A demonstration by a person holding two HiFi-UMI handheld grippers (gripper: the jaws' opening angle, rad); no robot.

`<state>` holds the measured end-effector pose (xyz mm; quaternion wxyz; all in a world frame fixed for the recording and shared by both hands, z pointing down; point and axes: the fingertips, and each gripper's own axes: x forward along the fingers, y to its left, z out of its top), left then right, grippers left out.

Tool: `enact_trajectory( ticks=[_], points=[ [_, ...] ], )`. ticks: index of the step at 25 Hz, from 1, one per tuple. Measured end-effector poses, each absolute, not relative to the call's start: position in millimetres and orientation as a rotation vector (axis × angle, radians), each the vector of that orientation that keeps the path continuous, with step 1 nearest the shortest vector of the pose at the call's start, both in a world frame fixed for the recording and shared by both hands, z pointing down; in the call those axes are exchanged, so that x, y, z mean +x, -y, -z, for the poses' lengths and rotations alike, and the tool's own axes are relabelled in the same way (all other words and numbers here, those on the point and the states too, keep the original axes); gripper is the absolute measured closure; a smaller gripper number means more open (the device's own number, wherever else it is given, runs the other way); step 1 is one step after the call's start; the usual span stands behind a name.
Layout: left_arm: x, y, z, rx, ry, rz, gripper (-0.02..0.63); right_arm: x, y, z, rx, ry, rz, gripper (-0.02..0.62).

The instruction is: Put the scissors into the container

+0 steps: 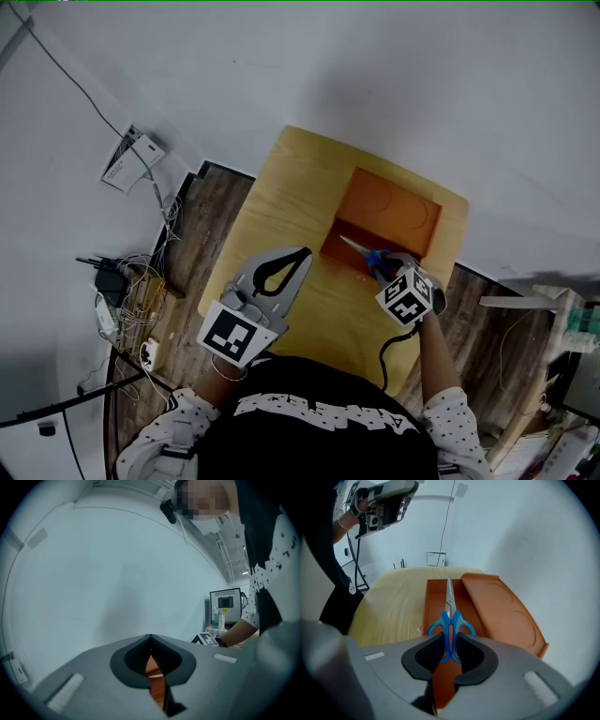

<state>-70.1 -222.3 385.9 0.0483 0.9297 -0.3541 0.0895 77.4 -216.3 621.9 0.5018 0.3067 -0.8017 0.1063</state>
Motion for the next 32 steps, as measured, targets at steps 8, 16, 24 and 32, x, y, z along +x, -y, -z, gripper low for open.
enact_trajectory(
  ticks=[8,16,24,32],
  points=[
    [-71.9,220.9,-386.7,2.835,1.077,-0.261,0.606,81.3,219.9,-632.2,0.712,1.900,-0.276,0.502],
    [-78.8,218.8,-385.9,2.830,1.091,-0.262,0.606,80.4,218.9,-639.2,0.669,1.833,-0.295,0.502],
    [-80.8,213.7,-380.6,2.836,1.075,-0.230,0.606,82.8,215.8,-649.4,0.569,1.736,-0.233,0.501],
    [-85.2,213.1,-380.9,2.832,1.077,-0.229,0.606,83.1,219.6,-648.3,0.593,1.744,-0.225,0.500]
  ],
)
